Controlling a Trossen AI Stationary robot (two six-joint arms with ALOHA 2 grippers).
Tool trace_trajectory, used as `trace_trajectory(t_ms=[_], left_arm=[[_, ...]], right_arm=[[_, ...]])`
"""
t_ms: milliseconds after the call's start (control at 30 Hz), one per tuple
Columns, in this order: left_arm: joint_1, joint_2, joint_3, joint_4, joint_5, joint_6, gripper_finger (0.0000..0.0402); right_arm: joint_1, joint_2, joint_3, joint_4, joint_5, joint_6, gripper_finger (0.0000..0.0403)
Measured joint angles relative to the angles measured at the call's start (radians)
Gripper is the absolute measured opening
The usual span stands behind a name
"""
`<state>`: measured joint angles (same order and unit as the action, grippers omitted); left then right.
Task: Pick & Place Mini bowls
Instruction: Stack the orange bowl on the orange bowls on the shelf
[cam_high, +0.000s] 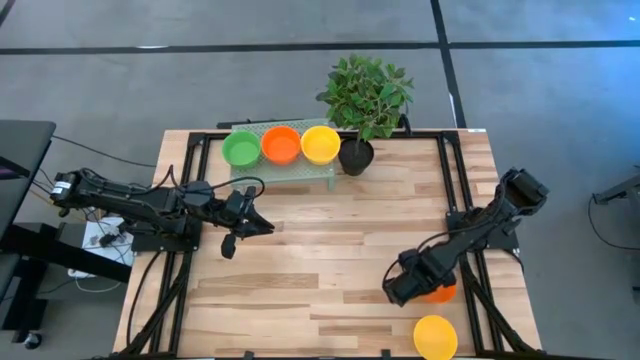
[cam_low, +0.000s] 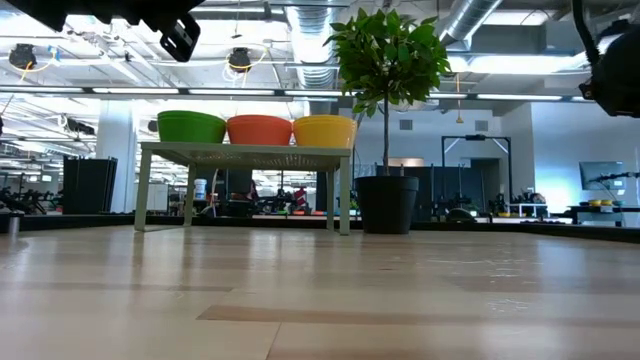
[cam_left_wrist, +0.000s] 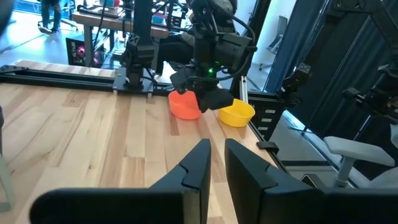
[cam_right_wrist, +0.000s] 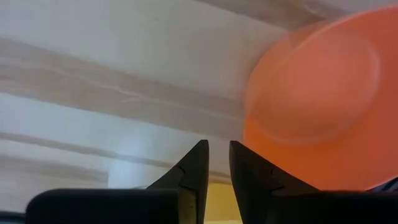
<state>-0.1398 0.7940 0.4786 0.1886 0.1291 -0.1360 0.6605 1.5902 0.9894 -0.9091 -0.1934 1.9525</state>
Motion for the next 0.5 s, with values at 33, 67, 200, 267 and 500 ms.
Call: trace_trajectory(t_ms=[33,67,200,267,500], left_arm=[[0.0,0.0,0.0,0.0,0.0,0.0,0.0049],[0.0,0.0,0.0,0.002,0.0,0.0,0.0049],[0.0,0.0,0.0,0.006,0.0,0.0,0.0049],[0.0,0.0,0.0,0.008,0.0,0.0,0.0049],[0.0,0.0,0.0,0.015,0.0,0.0,0.0049]], right_arm=[[0.0,0.0,0.0,-0.001,-0.003,-0.012,0.0059],[0.0,0.0,0.0,-0.003,-0.005,-0.02,0.0059],[0.001,0.0,0.0,-0.027,-0.009,-0.025,0.0059],[0.001,0.0,0.0,-0.039,-0.008,-0.038,0.0059],[0.001,0.0,0.032,-0.077,-0.009,-0.067,0.0059]])
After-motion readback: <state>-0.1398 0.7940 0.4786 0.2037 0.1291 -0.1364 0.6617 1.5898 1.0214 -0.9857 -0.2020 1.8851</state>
